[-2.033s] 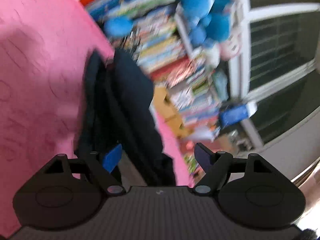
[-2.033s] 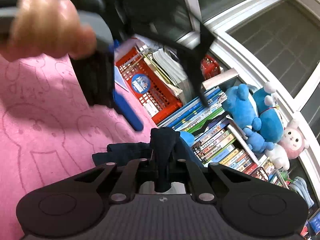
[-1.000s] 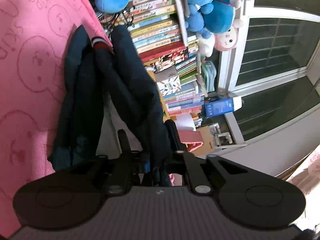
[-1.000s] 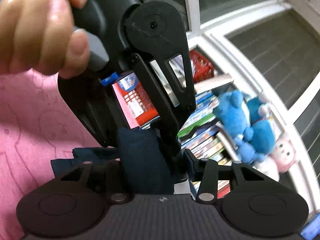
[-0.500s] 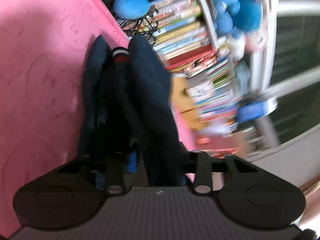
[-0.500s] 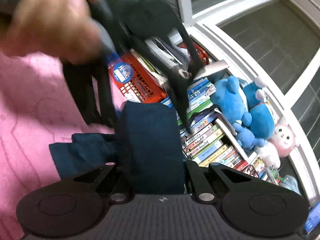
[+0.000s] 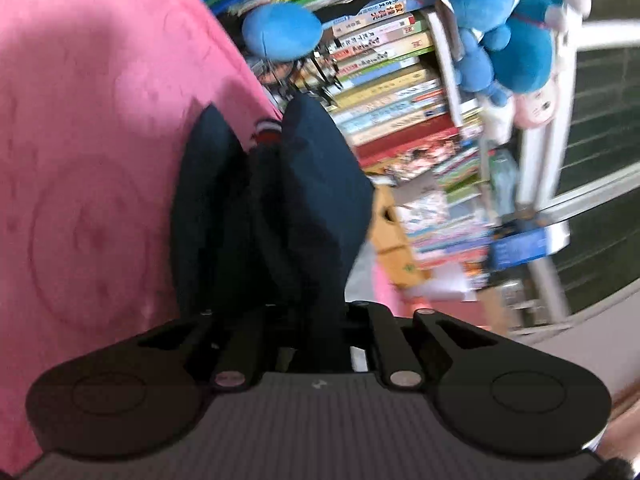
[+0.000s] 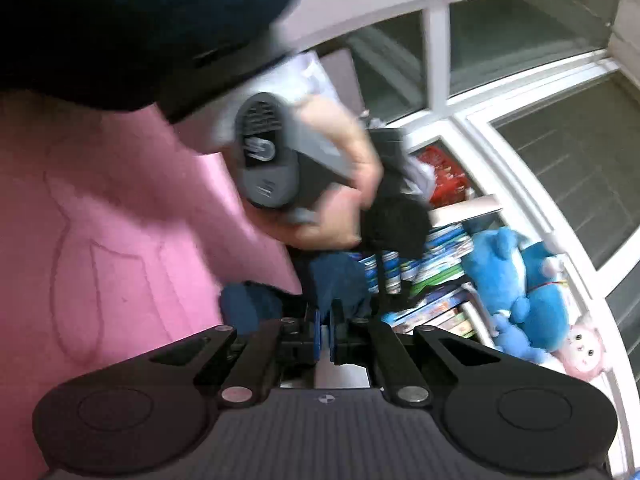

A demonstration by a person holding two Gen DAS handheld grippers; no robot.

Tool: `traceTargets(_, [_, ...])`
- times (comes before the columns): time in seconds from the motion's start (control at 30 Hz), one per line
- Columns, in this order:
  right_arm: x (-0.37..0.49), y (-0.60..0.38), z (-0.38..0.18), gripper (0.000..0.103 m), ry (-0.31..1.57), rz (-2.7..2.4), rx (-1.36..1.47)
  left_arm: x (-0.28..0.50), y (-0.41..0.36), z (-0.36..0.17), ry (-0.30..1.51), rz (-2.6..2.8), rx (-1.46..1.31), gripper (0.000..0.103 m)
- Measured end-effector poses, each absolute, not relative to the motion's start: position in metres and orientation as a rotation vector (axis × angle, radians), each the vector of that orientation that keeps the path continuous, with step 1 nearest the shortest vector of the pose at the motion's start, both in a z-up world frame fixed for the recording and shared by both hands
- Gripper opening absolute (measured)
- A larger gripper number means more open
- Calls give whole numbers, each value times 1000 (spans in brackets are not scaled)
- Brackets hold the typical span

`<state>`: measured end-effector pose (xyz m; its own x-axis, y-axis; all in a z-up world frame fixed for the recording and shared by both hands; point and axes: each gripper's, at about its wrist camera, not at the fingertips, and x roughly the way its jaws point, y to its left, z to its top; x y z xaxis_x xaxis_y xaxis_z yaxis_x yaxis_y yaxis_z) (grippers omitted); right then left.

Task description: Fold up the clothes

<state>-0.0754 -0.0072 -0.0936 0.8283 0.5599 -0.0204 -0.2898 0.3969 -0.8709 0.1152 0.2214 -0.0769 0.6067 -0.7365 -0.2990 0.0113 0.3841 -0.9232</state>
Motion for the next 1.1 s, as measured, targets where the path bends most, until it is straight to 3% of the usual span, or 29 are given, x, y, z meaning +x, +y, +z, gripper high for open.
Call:
traceTargets(0.1, [-66, -11, -84, 59, -287, 522, -1020, 111, 226, -91, 803, -625, -1225, 14])
traceTargets(0.27, [-62, -1, -87, 63, -312, 590, -1078, 113, 226, -107, 771, -696, -1302, 15])
traceTargets(0.3, [-60, 3, -88, 59, -314, 600, -1090, 114, 226, -111, 761, -712, -1320, 15])
traceTargets(0.33, [-54, 10, -88, 26, -292, 613, -1092, 115, 227, -114, 753, -719, -1337, 15])
traceTargets(0.37, [-50, 15, -86, 8, -237, 640, -1078, 116, 227, -117, 760, -703, -1343, 15])
traceTargets(0.63, [-45, 5, -59, 9, 103, 930, -949, 120, 225, -114, 788, -671, -1251, 14])
traceTargets(1.1, [-72, -7, -57, 8, 154, 1010, -925, 121, 234, -106, 785, -629, -1231, 14])
